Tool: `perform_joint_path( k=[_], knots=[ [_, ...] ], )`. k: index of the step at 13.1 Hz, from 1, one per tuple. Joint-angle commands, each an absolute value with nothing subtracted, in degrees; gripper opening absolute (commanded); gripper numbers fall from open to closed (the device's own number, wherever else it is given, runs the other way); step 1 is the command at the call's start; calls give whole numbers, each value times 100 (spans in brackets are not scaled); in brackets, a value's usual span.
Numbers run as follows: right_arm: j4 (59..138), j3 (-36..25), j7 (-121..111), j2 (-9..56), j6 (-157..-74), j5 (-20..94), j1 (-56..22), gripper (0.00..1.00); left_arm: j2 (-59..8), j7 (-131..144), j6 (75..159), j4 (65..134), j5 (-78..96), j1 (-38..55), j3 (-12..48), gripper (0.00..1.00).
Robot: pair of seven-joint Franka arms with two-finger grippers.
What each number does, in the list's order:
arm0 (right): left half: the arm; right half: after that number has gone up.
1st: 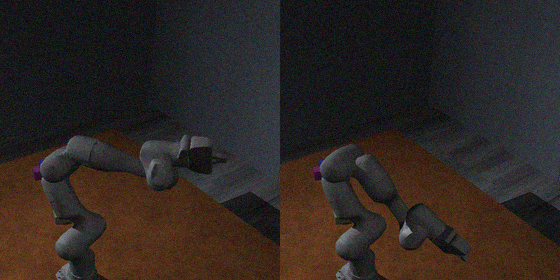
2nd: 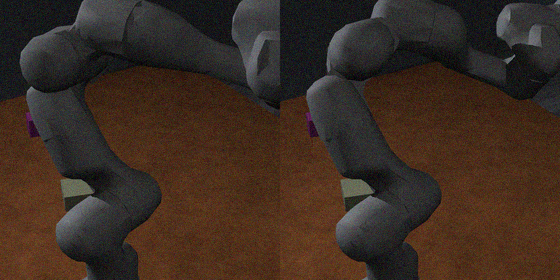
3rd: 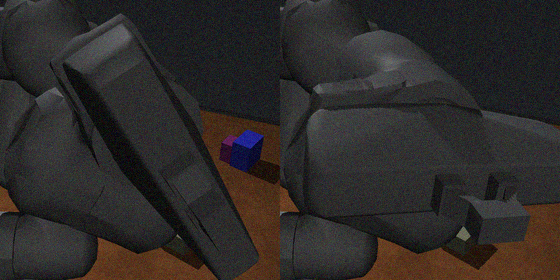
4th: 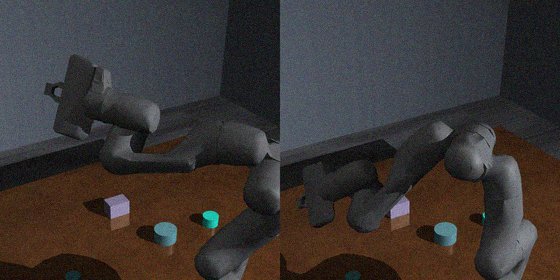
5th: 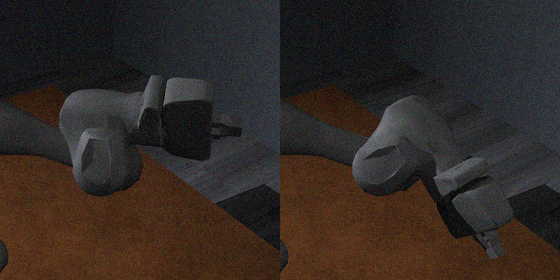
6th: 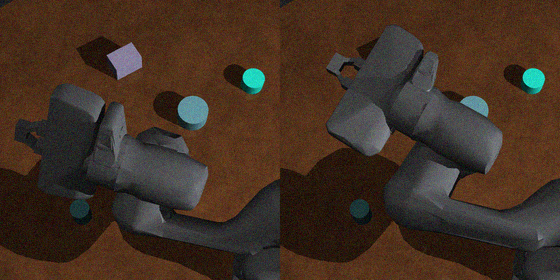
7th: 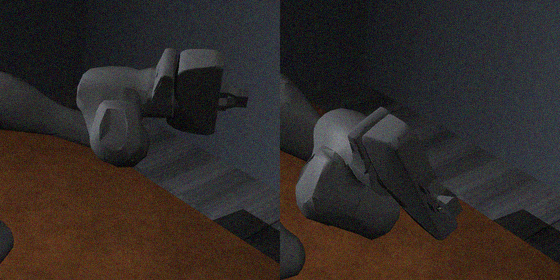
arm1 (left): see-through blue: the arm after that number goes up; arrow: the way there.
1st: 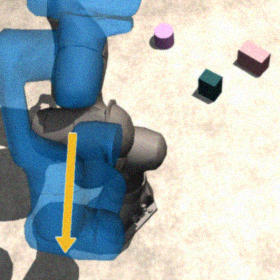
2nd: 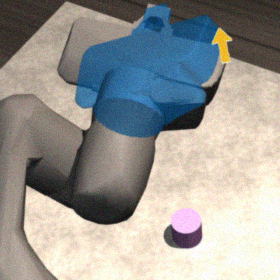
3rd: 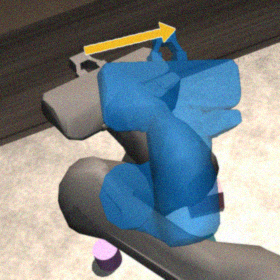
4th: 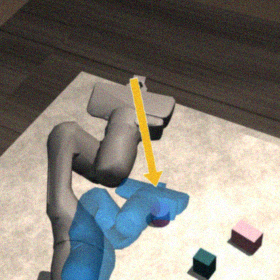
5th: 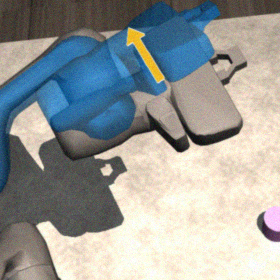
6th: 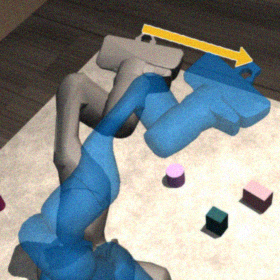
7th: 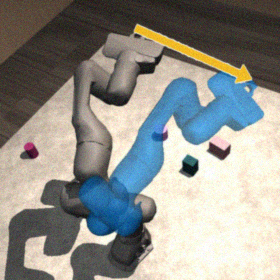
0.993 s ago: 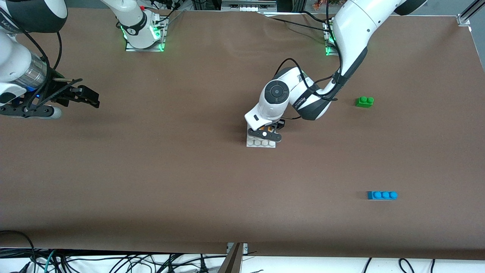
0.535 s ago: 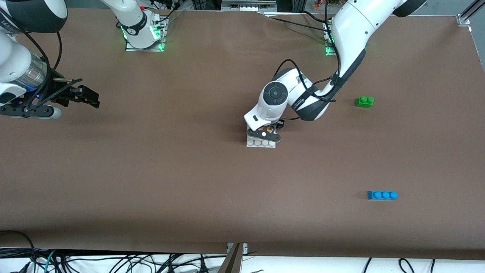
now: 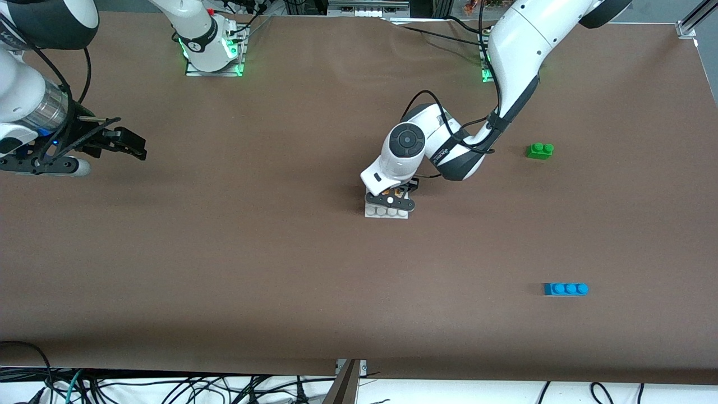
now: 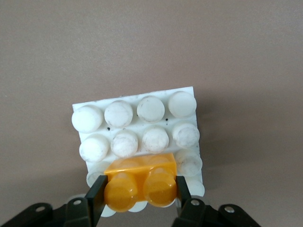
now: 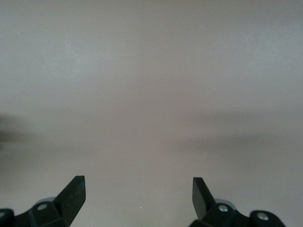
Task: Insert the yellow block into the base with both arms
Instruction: 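Press the yellow block down onto the plate studs with the left gripper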
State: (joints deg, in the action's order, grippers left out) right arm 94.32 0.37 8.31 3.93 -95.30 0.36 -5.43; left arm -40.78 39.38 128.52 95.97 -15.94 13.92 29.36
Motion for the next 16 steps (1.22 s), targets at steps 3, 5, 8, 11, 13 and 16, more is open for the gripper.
perform_joint_path(
  k=[3,5,8,11,13,16],
  knots=[
    [9343,53,879,413,-9501,53,-536,100,-4236,4350,12937,9475,-1784,1477,2874,29],
    [9325,44,870,413,-9527,44,-527,100,-4228,4752,12929,9483,-1749,1459,2883,99],
    [9316,53,791,413,-9545,53,-510,100,-4070,4896,12832,9475,-1714,1415,2900,100],
    [9308,70,800,413,-9554,88,-554,100,-3518,4878,12079,9439,-1688,1328,2927,100],
    [9308,70,809,457,-9659,97,-545,100,-3000,4799,11490,9431,-1688,1135,2927,100],
    [9308,70,844,466,-9650,97,-545,100,-2418,4257,10586,9046,-1522,617,2944,100]
  ],
)
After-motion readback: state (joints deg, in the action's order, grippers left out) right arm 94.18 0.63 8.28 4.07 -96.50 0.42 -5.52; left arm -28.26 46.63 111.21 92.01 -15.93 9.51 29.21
